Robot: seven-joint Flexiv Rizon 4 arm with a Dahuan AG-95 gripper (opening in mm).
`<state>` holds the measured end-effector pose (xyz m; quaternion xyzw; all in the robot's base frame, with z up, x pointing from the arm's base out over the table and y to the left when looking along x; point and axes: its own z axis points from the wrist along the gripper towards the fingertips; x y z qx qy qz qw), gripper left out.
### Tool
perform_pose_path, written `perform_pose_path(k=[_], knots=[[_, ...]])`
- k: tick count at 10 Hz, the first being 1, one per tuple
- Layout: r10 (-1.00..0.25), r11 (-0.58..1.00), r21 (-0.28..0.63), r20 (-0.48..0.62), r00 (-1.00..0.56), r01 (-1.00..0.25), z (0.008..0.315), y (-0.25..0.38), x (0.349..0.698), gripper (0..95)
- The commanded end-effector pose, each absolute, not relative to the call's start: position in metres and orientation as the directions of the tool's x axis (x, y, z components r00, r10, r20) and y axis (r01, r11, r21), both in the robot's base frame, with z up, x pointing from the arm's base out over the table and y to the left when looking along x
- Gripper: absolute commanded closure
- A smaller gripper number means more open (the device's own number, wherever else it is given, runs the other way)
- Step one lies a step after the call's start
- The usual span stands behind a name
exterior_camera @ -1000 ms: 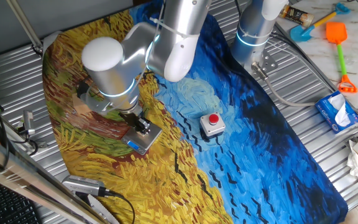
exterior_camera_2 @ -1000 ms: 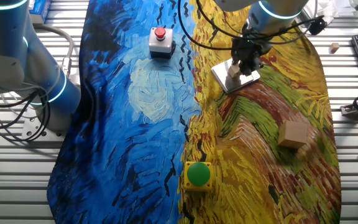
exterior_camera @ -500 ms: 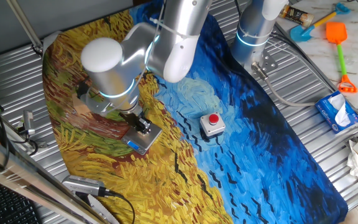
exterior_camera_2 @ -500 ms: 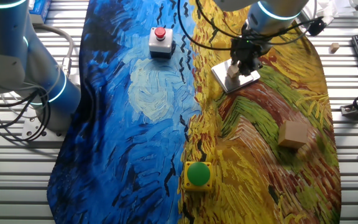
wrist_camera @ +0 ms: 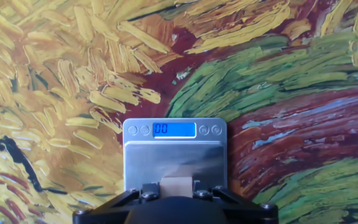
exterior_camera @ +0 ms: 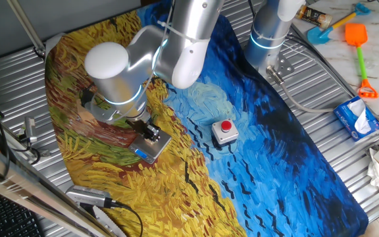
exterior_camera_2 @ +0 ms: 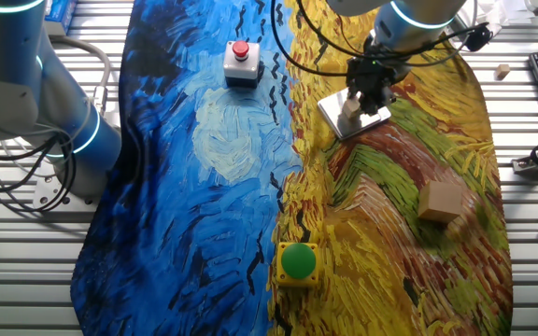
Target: Place the block on the scale
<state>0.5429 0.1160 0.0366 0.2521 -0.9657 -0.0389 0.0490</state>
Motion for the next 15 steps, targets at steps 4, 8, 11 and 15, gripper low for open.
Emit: perform_pose_path(k=[4, 8, 11, 15], knots=[[-0.5, 0.864, 0.097, 0.073, -0.863, -0.493, 0.038, 0.114, 0.542, 57.0], [-0.481, 0.875, 0.103, 0.075, -0.874, -0.473, 0.057, 0.122, 0.531, 57.0], [-0.476, 0.876, 0.119, 0.065, -0.877, -0.467, 0.074, 0.114, 0.52, 57.0], [-0.446, 0.891, 0.129, 0.079, -0.892, -0.434, 0.106, 0.086, 0.502, 95.0]])
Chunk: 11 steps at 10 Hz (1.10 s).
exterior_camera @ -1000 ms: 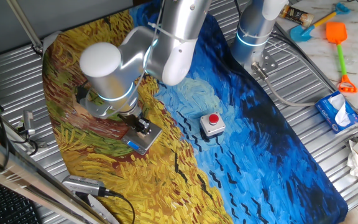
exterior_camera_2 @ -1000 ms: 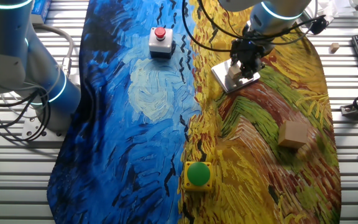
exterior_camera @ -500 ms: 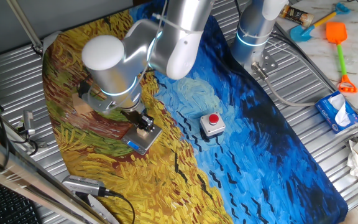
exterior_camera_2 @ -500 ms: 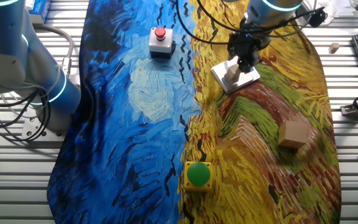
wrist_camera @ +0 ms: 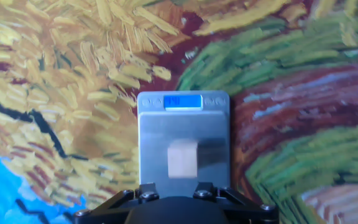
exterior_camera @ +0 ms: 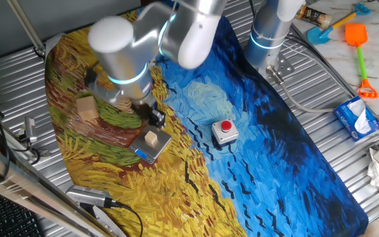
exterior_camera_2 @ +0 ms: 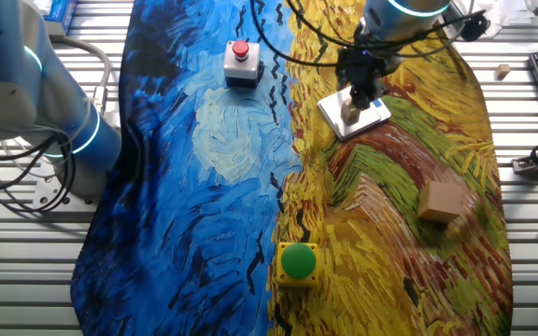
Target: Place the block on the scale
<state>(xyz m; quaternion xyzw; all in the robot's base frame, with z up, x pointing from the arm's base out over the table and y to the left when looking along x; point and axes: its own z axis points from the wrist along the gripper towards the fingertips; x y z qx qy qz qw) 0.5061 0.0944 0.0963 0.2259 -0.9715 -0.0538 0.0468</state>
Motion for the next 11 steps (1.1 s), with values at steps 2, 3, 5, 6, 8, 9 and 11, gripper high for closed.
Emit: perform_pose_path(k=[2, 3, 5, 6, 8, 9, 11], knots=[[-0.47, 0.88, 0.128, 0.095, -0.877, -0.458, 0.121, 0.072, 0.498, 95.0], [-0.493, 0.867, 0.133, 0.093, -0.865, -0.48, 0.128, 0.065, 0.503, 95.0], [-0.483, 0.873, 0.141, 0.124, -0.867, -0.467, 0.133, 0.064, 0.509, 95.0], [-0.472, 0.879, 0.148, 0.143, -0.87, -0.453, 0.134, 0.064, 0.509, 95.0], [-0.477, 0.876, 0.165, 0.146, -0.867, -0.454, 0.138, 0.062, 0.505, 95.0], [-0.477, 0.876, 0.166, 0.149, -0.866, -0.453, 0.141, 0.063, 0.503, 95.0], [-0.47, 0.879, 0.176, 0.151, -0.87, -0.444, 0.143, 0.065, 0.501, 95.0]])
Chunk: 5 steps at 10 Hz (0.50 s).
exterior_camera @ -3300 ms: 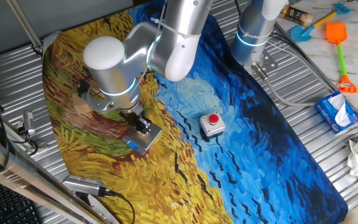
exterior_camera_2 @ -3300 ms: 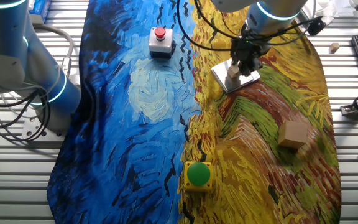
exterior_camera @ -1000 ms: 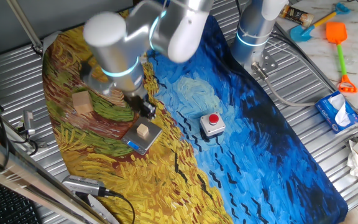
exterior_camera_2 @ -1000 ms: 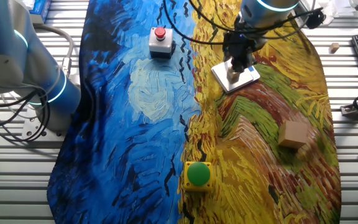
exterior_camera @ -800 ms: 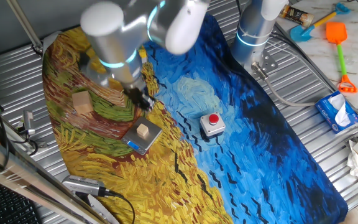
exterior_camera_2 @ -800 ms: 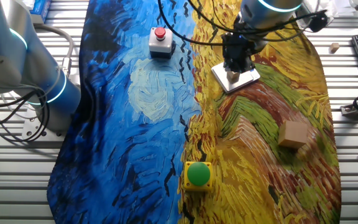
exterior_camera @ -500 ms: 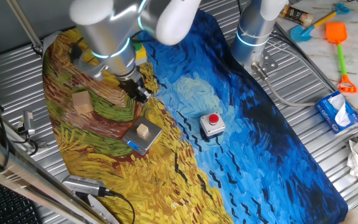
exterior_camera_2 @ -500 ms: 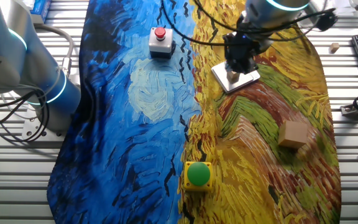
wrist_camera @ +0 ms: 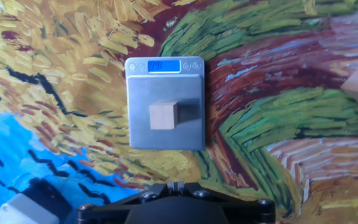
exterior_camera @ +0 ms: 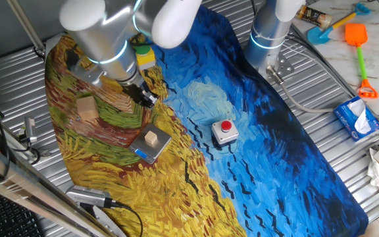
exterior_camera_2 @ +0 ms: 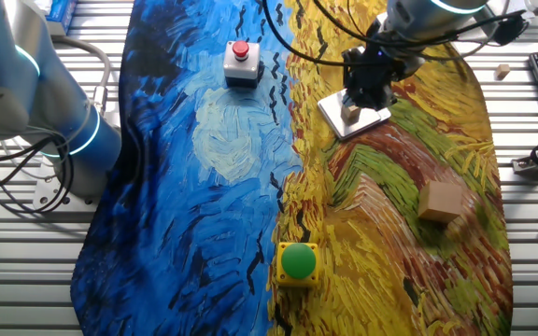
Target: Place the block on the scale
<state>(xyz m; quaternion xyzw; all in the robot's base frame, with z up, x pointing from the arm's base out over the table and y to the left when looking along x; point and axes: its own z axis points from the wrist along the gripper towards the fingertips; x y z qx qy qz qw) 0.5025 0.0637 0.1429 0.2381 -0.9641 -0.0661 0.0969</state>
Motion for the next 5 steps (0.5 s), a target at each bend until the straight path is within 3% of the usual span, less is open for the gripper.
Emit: perform_pose_path(k=[1, 5], knots=[[-0.467, 0.88, 0.178, 0.156, -0.87, -0.44, 0.1438, 0.0656, 0.4997, 95.0], [-0.457, 0.883, 0.198, 0.159, -0.875, -0.425, 0.1444, 0.0662, 0.4989, 95.0]])
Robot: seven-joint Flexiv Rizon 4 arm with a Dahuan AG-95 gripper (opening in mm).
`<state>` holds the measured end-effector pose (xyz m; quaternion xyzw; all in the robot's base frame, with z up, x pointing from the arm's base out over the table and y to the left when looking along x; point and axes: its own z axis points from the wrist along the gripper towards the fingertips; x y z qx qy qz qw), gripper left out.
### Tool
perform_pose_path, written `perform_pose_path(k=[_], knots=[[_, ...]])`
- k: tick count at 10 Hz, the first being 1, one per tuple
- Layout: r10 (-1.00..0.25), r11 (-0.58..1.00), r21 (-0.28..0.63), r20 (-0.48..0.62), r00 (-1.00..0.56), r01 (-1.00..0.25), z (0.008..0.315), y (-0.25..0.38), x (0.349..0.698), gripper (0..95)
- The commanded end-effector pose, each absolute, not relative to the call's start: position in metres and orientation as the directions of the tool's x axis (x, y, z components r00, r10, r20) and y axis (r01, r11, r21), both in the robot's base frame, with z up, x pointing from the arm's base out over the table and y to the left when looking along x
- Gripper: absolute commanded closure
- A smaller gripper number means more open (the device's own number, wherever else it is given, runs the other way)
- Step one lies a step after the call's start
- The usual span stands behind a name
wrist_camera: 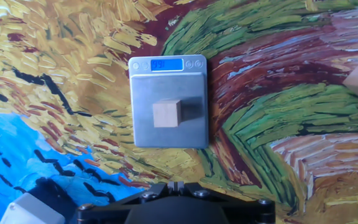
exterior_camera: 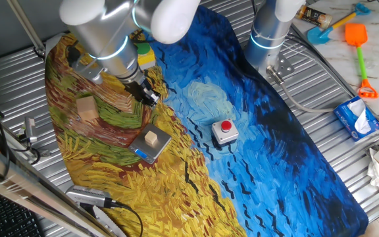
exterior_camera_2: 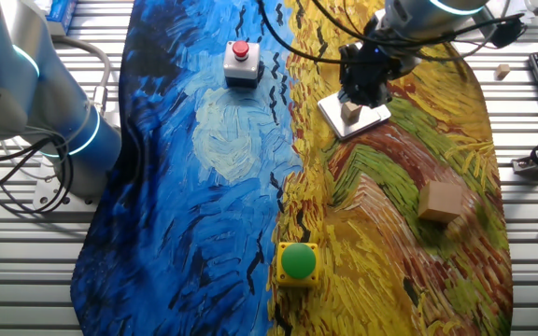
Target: Place the block on the scale
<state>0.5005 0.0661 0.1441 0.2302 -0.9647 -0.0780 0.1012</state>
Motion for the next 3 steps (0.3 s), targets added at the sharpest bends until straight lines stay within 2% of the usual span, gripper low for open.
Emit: perform_pose_path(k=[1, 3], knots=[[-0.454, 0.885, 0.198, 0.162, -0.876, -0.421, 0.1444, 0.0662, 0.4987, 95.0], [-0.449, 0.887, 0.198, 0.165, -0.878, -0.417, 0.1442, 0.066, 0.4982, 95.0]])
